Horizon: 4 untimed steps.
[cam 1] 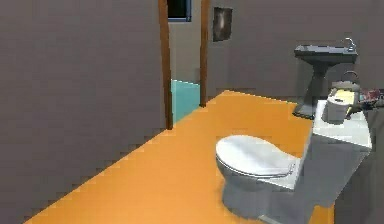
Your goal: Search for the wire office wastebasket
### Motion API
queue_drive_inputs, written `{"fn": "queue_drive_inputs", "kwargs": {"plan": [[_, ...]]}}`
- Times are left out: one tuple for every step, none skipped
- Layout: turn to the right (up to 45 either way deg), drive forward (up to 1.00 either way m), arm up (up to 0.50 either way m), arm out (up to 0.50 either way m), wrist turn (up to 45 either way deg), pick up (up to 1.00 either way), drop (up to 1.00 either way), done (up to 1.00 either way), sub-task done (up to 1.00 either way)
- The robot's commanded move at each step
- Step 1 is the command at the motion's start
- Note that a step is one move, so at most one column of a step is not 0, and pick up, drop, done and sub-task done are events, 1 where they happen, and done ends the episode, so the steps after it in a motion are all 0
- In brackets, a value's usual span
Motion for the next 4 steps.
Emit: {"fn": "queue_drive_inputs", "kwargs": {"plan": [[-24.0, 0.0, 0.0, 0.0, 0.0, 0.0, 0.0, 0.0, 0.0], [0.0, 0.85, 0.0, 0.0, 0.0, 0.0, 0.0, 0.0, 0.0], [18.0, 0.0, 0.0, 0.0, 0.0, 0.0, 0.0, 0.0, 0.0], [0.0, 0.6, 0.0, 0.0, 0.0, 0.0, 0.0, 0.0, 0.0]]}}
